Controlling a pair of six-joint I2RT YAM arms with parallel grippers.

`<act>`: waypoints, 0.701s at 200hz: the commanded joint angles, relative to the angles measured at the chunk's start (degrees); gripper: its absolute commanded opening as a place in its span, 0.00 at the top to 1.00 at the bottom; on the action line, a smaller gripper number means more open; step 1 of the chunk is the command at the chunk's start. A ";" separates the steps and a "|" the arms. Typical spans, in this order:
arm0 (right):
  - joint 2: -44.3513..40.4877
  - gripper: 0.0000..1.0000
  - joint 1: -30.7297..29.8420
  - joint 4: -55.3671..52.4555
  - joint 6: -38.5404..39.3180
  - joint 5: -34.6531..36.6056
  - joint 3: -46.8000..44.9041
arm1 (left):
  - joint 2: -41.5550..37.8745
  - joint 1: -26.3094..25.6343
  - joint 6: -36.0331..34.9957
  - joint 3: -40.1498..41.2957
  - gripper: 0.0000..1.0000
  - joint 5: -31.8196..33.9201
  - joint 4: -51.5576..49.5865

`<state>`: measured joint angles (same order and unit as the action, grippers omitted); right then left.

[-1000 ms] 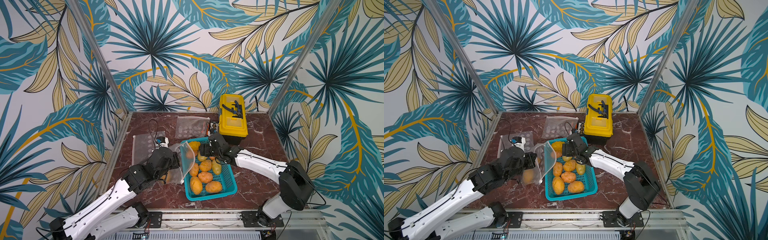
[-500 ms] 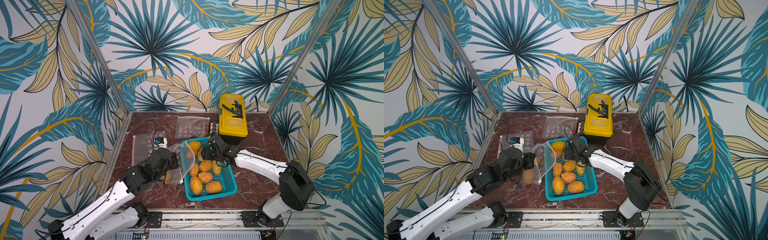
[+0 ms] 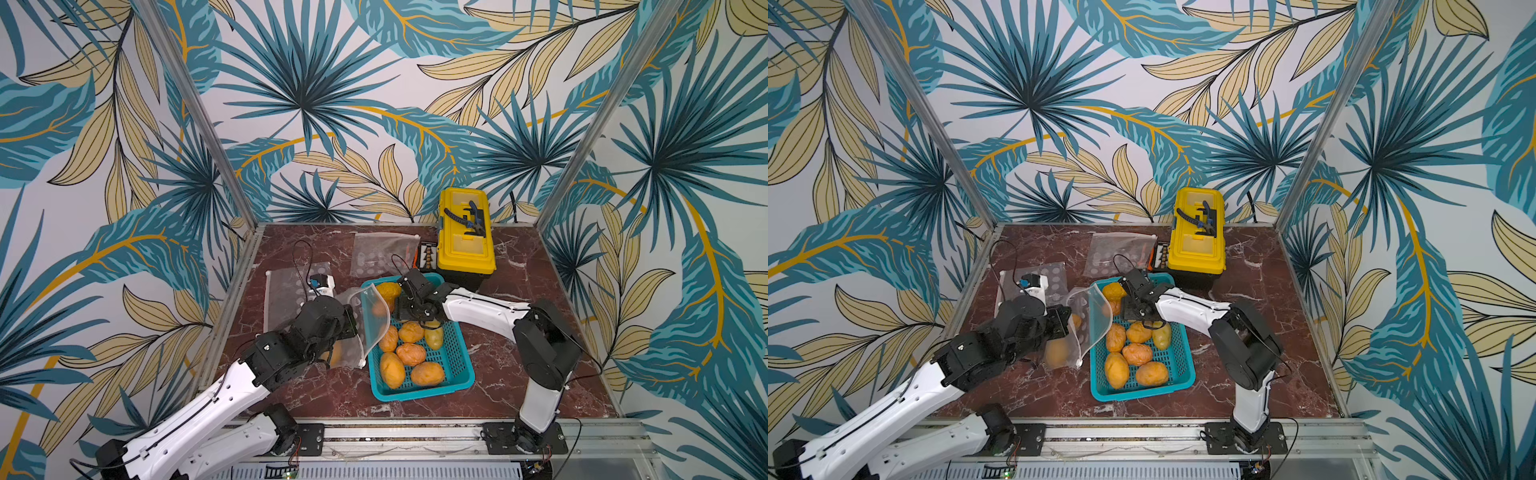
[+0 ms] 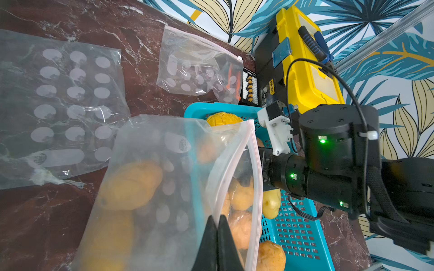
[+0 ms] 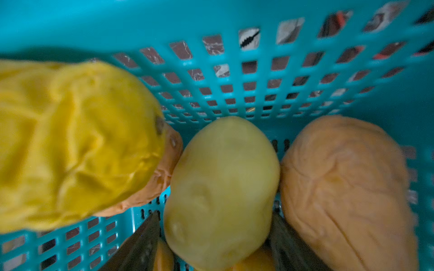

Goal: Put the potatoes into a zipper bag and zip it
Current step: Pick up the potato from the basket.

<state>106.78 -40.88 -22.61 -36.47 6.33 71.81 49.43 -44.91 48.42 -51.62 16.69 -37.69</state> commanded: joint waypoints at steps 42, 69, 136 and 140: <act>4.59 0.24 -0.04 -1.55 -0.31 -1.13 2.20 | -1.08 0.17 -0.07 0.45 1.00 0.28 1.13; 6.28 0.24 -0.01 -1.43 -0.10 -2.17 3.27 | -1.15 0.18 -0.04 0.49 1.00 0.34 1.12; 7.35 0.33 -0.04 -1.25 0.48 -5.10 4.39 | -1.18 0.17 -0.10 0.49 1.00 0.36 1.12; 7.20 0.34 0.00 -1.34 0.46 -5.10 4.34 | -1.18 0.18 -0.15 0.46 1.00 0.41 1.20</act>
<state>111.92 -40.82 -22.81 -36.40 3.81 76.42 49.30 -44.91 48.42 -51.62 16.69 -37.69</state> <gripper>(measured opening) 0.729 0.047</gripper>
